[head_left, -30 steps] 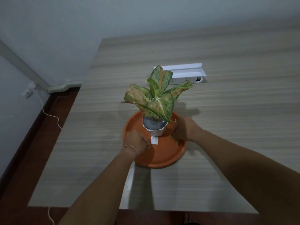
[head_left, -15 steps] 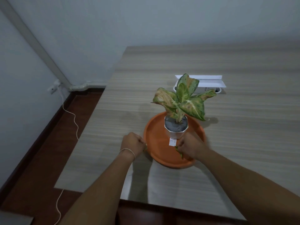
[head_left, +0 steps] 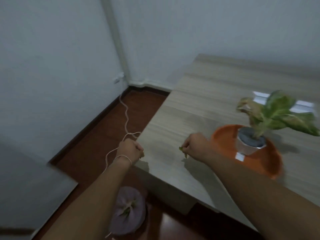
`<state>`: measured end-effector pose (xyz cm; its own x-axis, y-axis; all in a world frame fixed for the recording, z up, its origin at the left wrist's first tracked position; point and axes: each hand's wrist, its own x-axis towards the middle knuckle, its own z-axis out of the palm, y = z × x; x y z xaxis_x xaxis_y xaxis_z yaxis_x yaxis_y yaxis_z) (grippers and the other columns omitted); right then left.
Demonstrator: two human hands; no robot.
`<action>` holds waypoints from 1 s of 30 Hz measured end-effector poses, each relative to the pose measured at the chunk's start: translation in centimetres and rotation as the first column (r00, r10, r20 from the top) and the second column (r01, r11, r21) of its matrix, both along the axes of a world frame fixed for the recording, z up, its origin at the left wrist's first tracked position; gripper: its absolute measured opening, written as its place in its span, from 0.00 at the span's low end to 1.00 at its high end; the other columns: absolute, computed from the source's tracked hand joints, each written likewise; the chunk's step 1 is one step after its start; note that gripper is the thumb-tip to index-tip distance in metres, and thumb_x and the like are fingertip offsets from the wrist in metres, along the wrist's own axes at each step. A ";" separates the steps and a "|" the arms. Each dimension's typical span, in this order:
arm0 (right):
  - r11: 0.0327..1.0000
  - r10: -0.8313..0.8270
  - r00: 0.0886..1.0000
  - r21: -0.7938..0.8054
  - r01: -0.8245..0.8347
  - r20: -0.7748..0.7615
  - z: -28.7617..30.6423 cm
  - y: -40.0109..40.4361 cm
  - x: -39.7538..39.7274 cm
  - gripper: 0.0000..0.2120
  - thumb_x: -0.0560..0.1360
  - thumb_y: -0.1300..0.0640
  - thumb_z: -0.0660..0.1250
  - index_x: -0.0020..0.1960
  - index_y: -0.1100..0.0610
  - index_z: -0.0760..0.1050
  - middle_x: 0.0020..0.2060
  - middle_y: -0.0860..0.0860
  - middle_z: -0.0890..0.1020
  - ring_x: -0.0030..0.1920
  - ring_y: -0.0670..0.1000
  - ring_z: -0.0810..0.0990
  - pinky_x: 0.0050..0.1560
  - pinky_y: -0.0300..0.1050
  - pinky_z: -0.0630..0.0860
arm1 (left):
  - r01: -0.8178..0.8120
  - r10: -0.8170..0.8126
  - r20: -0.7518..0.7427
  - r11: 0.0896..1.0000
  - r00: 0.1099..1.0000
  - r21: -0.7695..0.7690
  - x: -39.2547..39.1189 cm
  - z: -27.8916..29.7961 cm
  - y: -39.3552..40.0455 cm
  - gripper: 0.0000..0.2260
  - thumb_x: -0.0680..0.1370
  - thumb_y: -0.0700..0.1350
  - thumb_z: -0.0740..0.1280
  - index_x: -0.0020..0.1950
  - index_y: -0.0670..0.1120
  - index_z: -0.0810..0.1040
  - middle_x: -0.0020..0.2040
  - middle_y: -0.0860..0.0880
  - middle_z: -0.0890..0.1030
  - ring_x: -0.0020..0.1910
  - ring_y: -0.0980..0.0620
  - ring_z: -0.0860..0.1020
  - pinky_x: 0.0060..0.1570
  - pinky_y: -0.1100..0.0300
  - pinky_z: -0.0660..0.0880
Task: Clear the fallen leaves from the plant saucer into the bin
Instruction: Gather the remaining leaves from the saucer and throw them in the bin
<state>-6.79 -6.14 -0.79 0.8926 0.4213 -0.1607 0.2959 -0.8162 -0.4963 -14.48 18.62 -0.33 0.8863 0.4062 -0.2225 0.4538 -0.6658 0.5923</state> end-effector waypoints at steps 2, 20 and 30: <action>0.996 0.077 0.997 0.042 -0.077 0.007 0.3 5.4 -0.6 0.05 0.65 0.61 0.72 0.38 0.56 0.86 0.34 0.51 0.87 0.32 0.46 0.81 0.35 0.34 0.73 | -0.102 0.102 -0.016 0.995 0.995 0.018 -3.0 -0.1 3.9 0.03 0.63 0.43 0.73 0.30 0.51 0.84 0.35 0.49 0.86 0.43 0.49 0.84 0.51 0.57 0.80; 0.723 0.688 0.725 0.104 -0.683 -0.029 -19.2 34.0 -10.6 0.06 0.67 0.61 0.72 0.42 0.56 0.86 0.39 0.52 0.87 0.41 0.51 0.84 0.44 0.39 0.77 | -0.586 0.586 -0.030 0.810 0.810 0.016 -17.0 -19.3 19.1 0.03 0.63 0.40 0.74 0.32 0.49 0.84 0.37 0.47 0.86 0.44 0.46 0.83 0.49 0.57 0.80; 0.754 0.654 0.737 0.078 -0.652 -0.169 -30.7 32.1 -10.5 0.07 0.67 0.64 0.67 0.33 0.60 0.83 0.30 0.54 0.85 0.33 0.53 0.82 0.34 0.46 0.77 | -0.639 0.627 -0.147 0.768 0.765 -0.048 -17.7 -28.8 16.2 0.04 0.65 0.37 0.71 0.34 0.45 0.84 0.29 0.50 0.82 0.34 0.51 0.83 0.40 0.64 0.79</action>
<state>-17.33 25.94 -31.48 0.3544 0.8934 -0.2760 0.6612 -0.4482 -0.6016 -32.22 34.82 -29.08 0.3998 0.8390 -0.3693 0.8214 -0.1491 0.5505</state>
